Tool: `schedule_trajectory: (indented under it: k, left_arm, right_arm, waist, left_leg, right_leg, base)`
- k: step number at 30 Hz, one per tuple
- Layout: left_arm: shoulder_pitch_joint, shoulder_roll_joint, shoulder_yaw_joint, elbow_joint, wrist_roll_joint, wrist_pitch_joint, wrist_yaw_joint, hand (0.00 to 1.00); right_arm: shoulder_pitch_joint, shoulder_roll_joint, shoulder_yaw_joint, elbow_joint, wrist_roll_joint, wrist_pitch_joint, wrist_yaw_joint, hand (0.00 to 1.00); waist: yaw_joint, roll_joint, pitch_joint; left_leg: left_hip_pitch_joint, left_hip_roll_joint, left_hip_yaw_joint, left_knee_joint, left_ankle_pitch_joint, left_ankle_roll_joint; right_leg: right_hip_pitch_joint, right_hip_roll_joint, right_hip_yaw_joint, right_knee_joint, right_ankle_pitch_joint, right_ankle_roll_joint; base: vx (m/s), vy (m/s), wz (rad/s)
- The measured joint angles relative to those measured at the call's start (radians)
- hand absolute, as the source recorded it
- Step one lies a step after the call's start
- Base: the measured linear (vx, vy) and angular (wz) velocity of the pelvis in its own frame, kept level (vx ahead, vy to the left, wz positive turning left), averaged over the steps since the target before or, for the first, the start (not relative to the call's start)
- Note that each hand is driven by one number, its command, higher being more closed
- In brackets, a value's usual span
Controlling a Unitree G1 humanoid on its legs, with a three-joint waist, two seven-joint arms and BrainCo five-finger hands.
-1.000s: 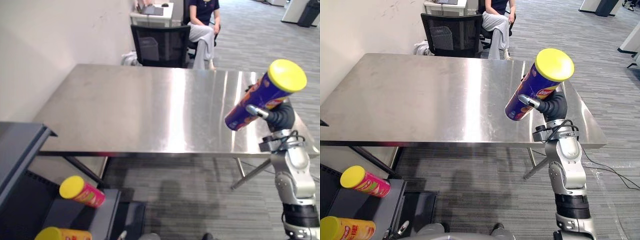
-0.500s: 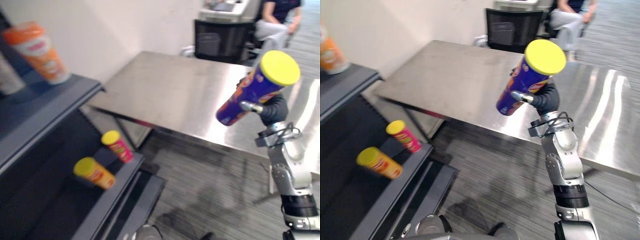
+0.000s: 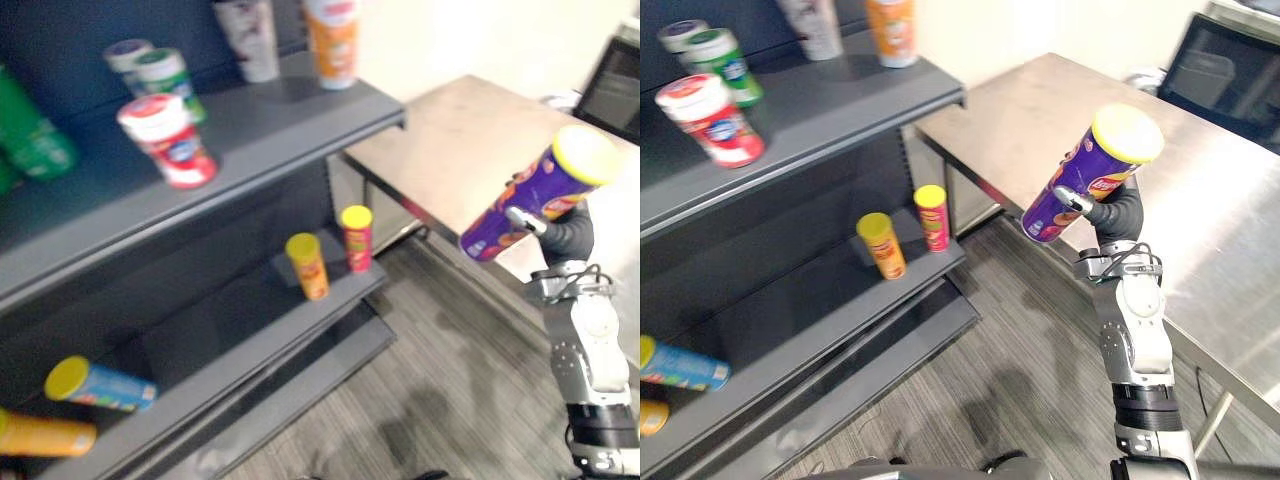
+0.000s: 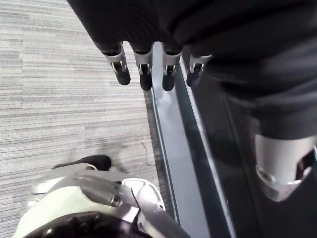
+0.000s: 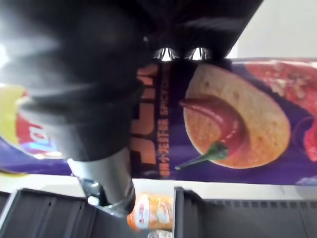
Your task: Put the gum and the chips on the shelf.
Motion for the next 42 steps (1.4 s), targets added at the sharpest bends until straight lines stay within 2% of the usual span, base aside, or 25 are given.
schedule_trajectory:
  k: [3,9,13,16,20,23,26,27,28,29,30,31,33,34,35,36,37,38,39,42]
  left_arm:
    - [-0.002,0.010,-0.012,-0.004,-0.001,0.001,-0.016,0.00]
    - [-0.007,0.027,-0.011,-0.010,-0.006,0.000,-0.018,0.00]
    - [-0.013,0.020,-0.011,-0.009,-0.013,-0.001,-0.021,0.00]
    - [-0.016,0.013,-0.011,-0.011,-0.015,-0.016,-0.026,0.00]
    - [-0.017,0.008,-0.010,-0.012,-0.016,-0.016,-0.028,0.00]
    - [-0.015,0.006,-0.008,-0.022,-0.023,-0.012,-0.023,0.00]
    - [-0.016,0.003,0.002,-0.051,-0.022,0.009,-0.017,0.00]
    - [-0.018,0.004,0.013,-0.076,-0.021,0.013,-0.016,0.00]
    - [-0.025,0.005,0.013,-0.102,-0.021,0.022,-0.014,0.00]
    - [-0.030,0.006,0.013,-0.111,-0.022,0.023,-0.013,0.00]
    - [-0.043,0.006,0.013,-0.112,-0.022,0.026,-0.009,0.00]
    - [-0.044,0.005,0.013,-0.116,-0.022,0.030,-0.003,0.00]
    - [-0.044,0.003,0.012,-0.116,-0.022,0.042,0.009,0.00]
    - [-0.046,0.003,0.009,-0.117,-0.021,0.053,0.010,0.00]
    - [-0.051,0.006,0.009,-0.118,-0.022,0.068,0.016,0.00]
    - [-0.053,0.006,0.009,-0.119,-0.022,0.074,0.020,0.00]
    - [-0.054,0.008,0.009,-0.119,-0.022,0.078,0.024,0.00]
    - [-0.053,0.015,0.011,-0.123,-0.022,0.092,0.029,0.00]
    - [-0.052,0.015,0.017,-0.125,-0.022,0.098,0.031,0.00]
    - [-0.051,-0.004,0.023,-0.128,-0.021,0.106,0.024,0.00]
  right_arm:
    - [-0.002,0.018,0.007,0.002,-0.031,0.000,0.001,1.00]
    - [-0.002,0.019,0.007,-0.004,-0.035,-0.004,0.023,1.00]
    - [-0.002,0.017,0.007,-0.037,-0.035,-0.005,0.046,1.00]
    - [-0.002,0.015,0.007,-0.046,-0.035,-0.019,0.068,1.00]
    - [-0.020,0.015,0.034,-0.045,-0.036,-0.019,0.088,1.00]
    - [-0.021,0.017,0.065,-0.045,-0.037,-0.016,0.106,1.00]
    - [-0.020,0.019,0.102,-0.048,-0.039,-0.016,0.133,1.00]
    - [-0.017,0.025,0.118,-0.052,-0.046,-0.017,0.130,1.00]
    - [-0.012,0.031,0.127,-0.052,-0.048,-0.017,0.131,1.00]
    - [-0.010,0.032,0.130,-0.052,-0.054,-0.017,0.131,1.00]
    - [-0.006,0.032,0.131,-0.052,-0.060,-0.017,0.131,1.00]
    - [-0.006,0.032,0.133,-0.052,-0.061,-0.019,0.131,1.00]
    - [-0.005,0.032,0.137,-0.052,-0.060,-0.025,0.131,1.00]
    - [-0.002,0.032,0.138,-0.052,-0.060,-0.025,0.132,1.00]
    - [0.010,0.034,0.139,-0.052,-0.060,-0.025,0.133,1.00]
    - [0.017,0.035,0.140,-0.050,-0.059,-0.025,0.136,1.00]
    - [0.024,0.038,0.139,-0.049,-0.057,-0.028,0.143,1.00]
    - [0.032,0.049,0.142,-0.049,-0.056,-0.041,0.166,1.00]
    - [0.030,0.054,0.161,-0.056,-0.056,-0.052,0.178,1.00]
    - [0.030,0.062,0.188,-0.057,-0.055,-0.048,0.192,1.00]
  waist:
    - [0.021,-0.011,0.001]
    - [0.020,-0.033,0.009]
    - [0.032,-0.022,0.020]
    - [0.033,-0.013,0.028]
    - [0.041,-0.019,0.043]
    - [0.044,-0.018,0.049]
    - [0.041,-0.006,0.057]
    - [0.034,-0.004,0.061]
    - [0.032,-0.001,0.065]
    - [0.030,-0.003,0.067]
    - [0.031,-0.001,0.070]
    - [0.031,-0.003,0.070]
    - [0.031,-0.012,0.073]
    - [0.031,-0.016,0.073]
    - [0.032,-0.007,0.081]
    - [0.032,-0.008,0.083]
    - [0.031,-0.009,0.083]
    - [0.033,-0.009,0.083]
    - [0.039,-0.009,0.084]
    - [0.039,-0.006,0.086]
  left_leg:
    - [-0.002,-0.009,0.004,-0.004,-0.026,-0.030]
    - [-0.034,-0.016,0.012,0.006,-0.081,-0.039]
    - [-0.064,0.009,0.015,0.078,-0.140,-0.043]
    - [-0.100,0.023,0.005,0.116,-0.147,-0.040]
    - [-0.135,0.033,-0.010,0.158,-0.149,-0.035]
    - [-0.141,0.031,-0.036,0.187,-0.166,-0.020]
    - [-0.147,0.036,-0.080,0.208,-0.189,0.006]
    - [-0.158,0.038,-0.114,0.224,-0.199,0.017]
    - [-0.176,0.034,-0.154,0.244,-0.210,0.034]
    - [-0.180,0.030,-0.173,0.248,-0.214,0.042]
    - [-0.184,0.016,-0.219,0.249,-0.221,0.055]
    - [-0.185,-0.006,-0.254,0.248,-0.218,0.053]
    - [-0.191,-0.037,-0.294,0.261,-0.222,0.054]
    - [-0.197,-0.045,-0.321,0.277,-0.229,0.053]
    - [-0.213,-0.045,-0.365,0.317,-0.243,0.043]
    - [-0.219,-0.045,-0.381,0.332,-0.247,0.037]
    - [-0.226,-0.043,-0.394,0.346,-0.250,0.031]
    - [-0.236,-0.030,-0.417,0.375,-0.256,0.020]
    - [-0.246,-0.012,-0.424,0.392,-0.256,0.006]
    - [-0.234,0.015,-0.445,0.370,-0.242,-0.020]
  right_leg:
    - [-0.024,-0.009,0.067,0.008,0.029,0.004]
    - [-0.072,-0.008,0.129,0.002,0.039,0.020]
    - [-0.074,0.016,0.174,-0.039,0.040,0.022]
    - [-0.078,0.031,0.174,-0.066,0.041,0.024]
    - [-0.090,0.025,0.174,-0.058,0.047,0.032]
    - [-0.091,0.000,0.198,-0.019,0.086,0.040]
    - [-0.137,-0.030,0.311,0.084,0.208,0.004]
    - [-0.167,-0.031,0.391,0.128,0.245,-0.021]
    - [-0.206,-0.014,0.498,0.202,0.229,-0.030]
    - [-0.219,0.007,0.556,0.236,0.192,-0.026]
    - [-0.229,0.059,0.653,0.267,0.091,0.002]
    - [-0.227,0.107,0.713,0.237,0.033,0.020]
    - [-0.229,0.152,0.779,0.129,-0.001,0.036]
    - [-0.229,0.170,0.808,0.077,0.002,0.040]
    - [-0.230,0.194,0.843,0.021,0.010,0.053]
    - [-0.230,0.197,0.851,0.005,0.019,0.066]
    - [-0.227,0.201,0.862,-0.002,0.017,0.069]
    - [-0.200,0.218,0.869,-0.022,-0.001,0.097]
    - [-0.178,0.237,0.853,-0.045,-0.010,0.105]
    - [-0.150,0.264,0.816,-0.061,-0.019,0.092]
  base:
    - [-0.07,0.113,0.09]
    - [-0.08,0.057,-0.05]
    - [-0.10,-0.002,-0.10]
    - [-0.05,0.007,0.08]
    - [-0.02,0.031,0.11]
    - [0.00,0.098,0.23]
    - [-0.01,0.203,0.35]
    - [0.04,0.133,0.72]
    - [0.05,0.098,0.83]
    - [0.07,0.038,0.99]
    - [0.07,0.018,1.10]
    - [0.08,0.019,1.09]
    - [0.09,-0.009,0.96]
    - [0.13,-0.077,1.20]
    - [0.11,-0.092,0.98]
    - [0.11,-0.113,0.86]
    - [0.11,-0.142,0.61]
    - [0.13,-0.190,0.45]
    - [0.12,-0.192,0.26]
    - [0.02,-0.176,0.14]
